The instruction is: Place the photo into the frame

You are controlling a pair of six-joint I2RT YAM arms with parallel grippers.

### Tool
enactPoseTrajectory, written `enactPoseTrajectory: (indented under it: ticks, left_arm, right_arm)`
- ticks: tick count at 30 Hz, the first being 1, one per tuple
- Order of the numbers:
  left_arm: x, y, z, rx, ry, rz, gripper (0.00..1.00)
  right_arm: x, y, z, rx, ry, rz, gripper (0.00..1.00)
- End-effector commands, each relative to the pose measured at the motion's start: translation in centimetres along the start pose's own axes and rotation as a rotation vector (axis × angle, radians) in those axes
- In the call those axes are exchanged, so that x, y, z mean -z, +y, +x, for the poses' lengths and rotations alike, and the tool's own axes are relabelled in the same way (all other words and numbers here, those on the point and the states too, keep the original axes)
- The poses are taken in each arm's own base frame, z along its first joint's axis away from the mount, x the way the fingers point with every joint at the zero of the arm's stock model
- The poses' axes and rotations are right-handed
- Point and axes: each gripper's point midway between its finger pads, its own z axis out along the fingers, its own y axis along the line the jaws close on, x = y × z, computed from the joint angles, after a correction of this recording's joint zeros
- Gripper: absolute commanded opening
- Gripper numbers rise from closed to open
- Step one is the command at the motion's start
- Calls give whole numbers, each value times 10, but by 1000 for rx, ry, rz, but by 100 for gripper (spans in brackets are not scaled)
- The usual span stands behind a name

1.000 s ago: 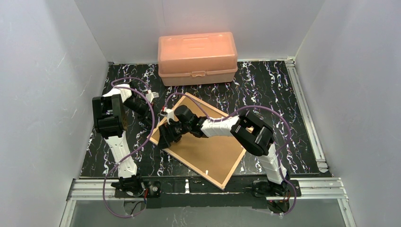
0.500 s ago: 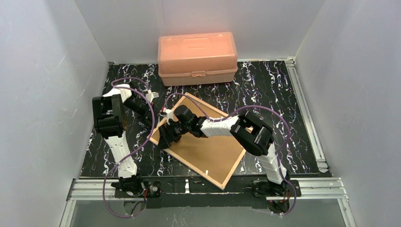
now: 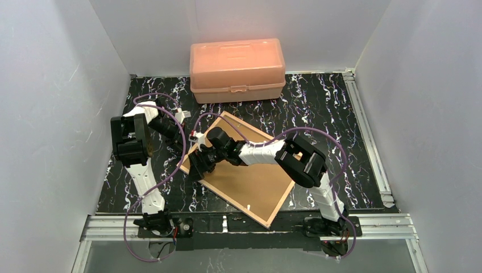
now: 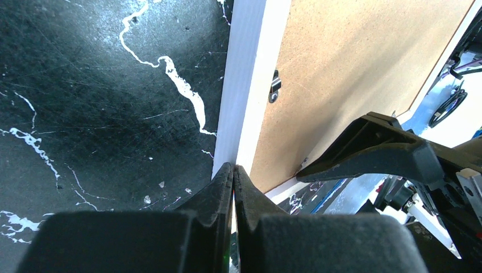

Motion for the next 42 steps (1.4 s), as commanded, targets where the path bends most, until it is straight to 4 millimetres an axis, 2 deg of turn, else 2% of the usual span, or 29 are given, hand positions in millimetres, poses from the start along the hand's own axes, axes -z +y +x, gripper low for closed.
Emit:
enactPoseTrajectory:
  ticks: [1, 15, 21, 25, 35, 42]
  left_arm:
    - [-3, 13, 9, -40, 35, -73, 0]
    - [-2, 11, 9, -43, 29, -72, 0]
    - [-1, 9, 9, -43, 25, -71, 0]
    - [-1, 9, 12, -45, 28, -71, 0]
    - [0, 10, 13, -42, 24, -71, 0]
    - [1, 10, 12, -41, 22, -74, 0]
  right_arm:
    - [-5, 12, 9, 8, 53, -43, 96]
    - [-3, 15, 4, 28, 54, -35, 96]
    - [-1, 18, -33, 113, -12, 11, 97]
    - [-1, 10, -42, 118, -20, 25, 97]
    - [-3, -10, -15, 75, 44, 40, 96]
    - [-2, -13, -6, 70, 75, 40, 91]
